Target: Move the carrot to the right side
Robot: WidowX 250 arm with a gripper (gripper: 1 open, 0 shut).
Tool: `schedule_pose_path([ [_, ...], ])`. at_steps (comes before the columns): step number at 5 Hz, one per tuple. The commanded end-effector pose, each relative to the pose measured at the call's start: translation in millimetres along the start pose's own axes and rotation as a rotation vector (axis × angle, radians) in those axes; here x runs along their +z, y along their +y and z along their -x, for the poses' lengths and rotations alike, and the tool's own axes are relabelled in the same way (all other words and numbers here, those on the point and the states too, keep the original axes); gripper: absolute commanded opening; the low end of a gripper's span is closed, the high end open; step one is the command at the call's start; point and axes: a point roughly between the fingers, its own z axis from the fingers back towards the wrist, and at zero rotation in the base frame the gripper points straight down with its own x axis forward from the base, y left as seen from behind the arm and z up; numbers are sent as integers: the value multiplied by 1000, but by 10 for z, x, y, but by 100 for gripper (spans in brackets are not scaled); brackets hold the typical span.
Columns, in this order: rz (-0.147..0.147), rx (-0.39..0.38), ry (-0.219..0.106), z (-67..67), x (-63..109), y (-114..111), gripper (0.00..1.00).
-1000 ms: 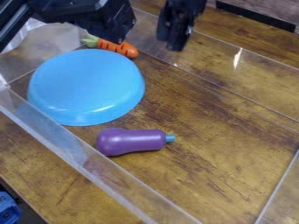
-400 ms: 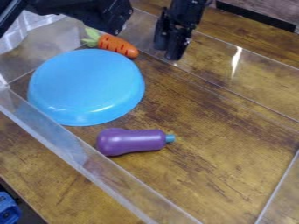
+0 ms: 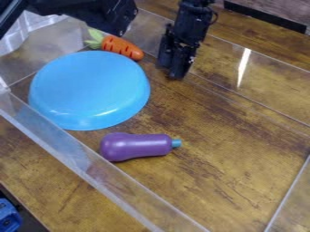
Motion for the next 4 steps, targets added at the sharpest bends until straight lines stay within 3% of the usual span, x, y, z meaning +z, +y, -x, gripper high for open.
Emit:
schedule_pose_path([
  [1,-42,69,-99,156,483,153,0],
  [2,-45,58,-93,166,408,209,100],
  [4,-34,111,-84,217,326,311,100],
])
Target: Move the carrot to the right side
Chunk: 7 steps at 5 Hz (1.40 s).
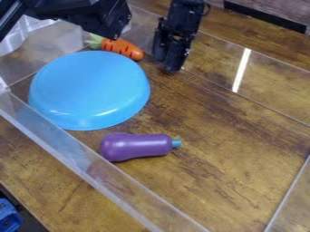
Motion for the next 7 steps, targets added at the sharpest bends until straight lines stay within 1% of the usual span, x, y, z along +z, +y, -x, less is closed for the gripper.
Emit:
schedule_pose_path([
  [1,-35,37,-58,66,248,115,100],
  [3,-34,54,-52,54,205,110,100],
  [4,-27,59,-48,37,171,55,0],
  [5,-19,62,-45,8,152,2,0],
  [6,-16,63,-42,-5,137,-44,0],
  [7,-14,65,-38,-17,121,-87,100],
])
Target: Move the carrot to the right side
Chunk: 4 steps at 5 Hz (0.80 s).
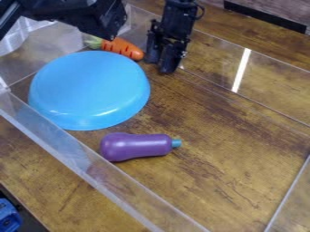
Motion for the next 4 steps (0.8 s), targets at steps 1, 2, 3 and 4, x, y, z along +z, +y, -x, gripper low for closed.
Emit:
schedule_pose_path([
  [1,-31,-13,-50,27,315,-98,0],
  [2,-30,-13,-46,33,373,-138,0],
  [3,-18,24,-44,26,334,-162,0],
  [4,-7,60,-42,24,296,-189,0],
])
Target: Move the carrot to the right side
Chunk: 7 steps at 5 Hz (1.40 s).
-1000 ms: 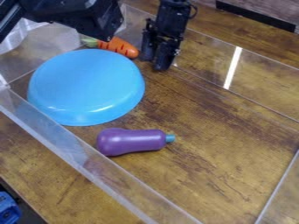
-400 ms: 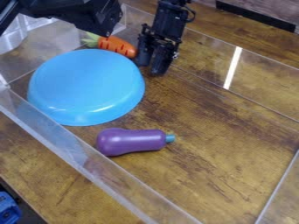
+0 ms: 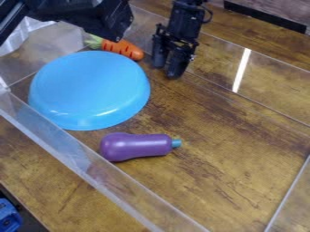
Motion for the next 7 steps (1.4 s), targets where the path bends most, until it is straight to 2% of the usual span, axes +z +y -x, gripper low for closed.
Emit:
schedule_pose_path([
  [1,-21,1,-68,38,278,74,0],
  [3,-12,1,-61,33,226,295,0],
  [5,-37,-116,-45,-15,228,266,0],
  [6,-40,-174,-31,-43,219,245,0],
  [7,-42,-191,-21,-79,147,156,100],
])
